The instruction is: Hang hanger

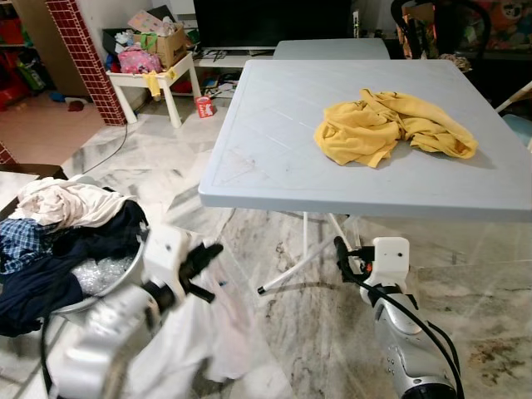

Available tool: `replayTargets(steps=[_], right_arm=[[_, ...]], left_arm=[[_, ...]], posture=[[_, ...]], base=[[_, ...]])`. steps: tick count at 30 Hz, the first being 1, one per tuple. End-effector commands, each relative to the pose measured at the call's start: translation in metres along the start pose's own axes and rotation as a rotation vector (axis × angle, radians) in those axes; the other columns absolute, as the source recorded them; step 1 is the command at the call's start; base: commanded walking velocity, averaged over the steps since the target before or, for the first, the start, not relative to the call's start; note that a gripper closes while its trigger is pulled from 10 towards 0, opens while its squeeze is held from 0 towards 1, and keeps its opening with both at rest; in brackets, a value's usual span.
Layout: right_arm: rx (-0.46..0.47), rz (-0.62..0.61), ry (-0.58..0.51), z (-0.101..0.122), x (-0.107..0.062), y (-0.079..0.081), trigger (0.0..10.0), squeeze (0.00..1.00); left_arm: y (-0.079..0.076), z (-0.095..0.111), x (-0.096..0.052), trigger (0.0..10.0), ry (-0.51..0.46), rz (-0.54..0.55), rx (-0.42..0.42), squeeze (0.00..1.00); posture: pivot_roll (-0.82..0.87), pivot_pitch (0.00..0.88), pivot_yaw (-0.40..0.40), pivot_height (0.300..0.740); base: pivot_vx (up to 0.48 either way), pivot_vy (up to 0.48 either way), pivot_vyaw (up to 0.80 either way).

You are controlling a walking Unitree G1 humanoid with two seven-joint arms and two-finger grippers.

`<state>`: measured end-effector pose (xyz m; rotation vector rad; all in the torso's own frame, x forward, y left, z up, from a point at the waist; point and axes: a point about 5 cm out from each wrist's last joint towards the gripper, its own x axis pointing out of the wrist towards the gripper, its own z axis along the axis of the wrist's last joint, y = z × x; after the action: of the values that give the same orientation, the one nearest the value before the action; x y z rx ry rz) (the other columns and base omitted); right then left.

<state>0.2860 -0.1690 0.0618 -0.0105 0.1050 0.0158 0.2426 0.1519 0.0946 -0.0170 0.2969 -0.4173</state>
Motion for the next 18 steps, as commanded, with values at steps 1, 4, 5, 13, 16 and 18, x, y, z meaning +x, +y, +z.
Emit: replayTargets(steps=[1, 4, 5, 13, 16, 18], right_arm=[[0.005, -0.016, -0.003, 0.002, -0.001, -0.002, 10.0, 0.00], [0.005, -0.020, -0.007, 0.003, -0.001, -0.003, 10.0, 0.00], [0.005, -0.020, -0.007, 0.003, -0.001, -0.003, 10.0, 0.00], [0.019, -0.021, 0.000, 0.008, 0.001, -0.003, 10.0, 0.00], [0.020, -0.021, 0.006, 0.008, 0.001, -0.003, 10.0, 0.00], [0.020, -0.021, 0.010, 0.007, 0.000, -0.004, 10.0, 0.00]], left_arm=[[0.001, 0.000, -0.001, 10.0, -0.027, 0.025, 0.026, 0.00], [-0.002, -0.011, -0.005, 10.0, -0.007, -0.002, 0.050, 0.00], [-0.002, -0.011, -0.005, 10.0, -0.007, -0.002, 0.050, 0.00], [0.004, -0.003, -0.001, 10.0, -0.058, 0.061, 0.044, 0.00], [0.002, 0.000, 0.001, 10.0, -0.075, 0.076, 0.018, 0.00], [0.002, 0.000, 0.001, 10.0, -0.080, 0.100, 0.007, 0.00]], posture=[[-0.03, 0.000, 0.076, 0.740], [-0.04, 0.000, 0.073, 0.740], [-0.04, 0.000, 0.073, 0.740], [-0.04, 0.000, 0.061, 0.740], [-0.04, 0.000, 0.060, 0.740], [-0.04, 0.000, 0.059, 0.740]], base=[[0.000, 0.000, 0.00], [0.000, 0.000, 0.00], [0.000, 0.000, 0.00], [0.000, 0.000, -0.06], [0.000, 0.000, -0.63], [0.000, 0.000, -0.80]])
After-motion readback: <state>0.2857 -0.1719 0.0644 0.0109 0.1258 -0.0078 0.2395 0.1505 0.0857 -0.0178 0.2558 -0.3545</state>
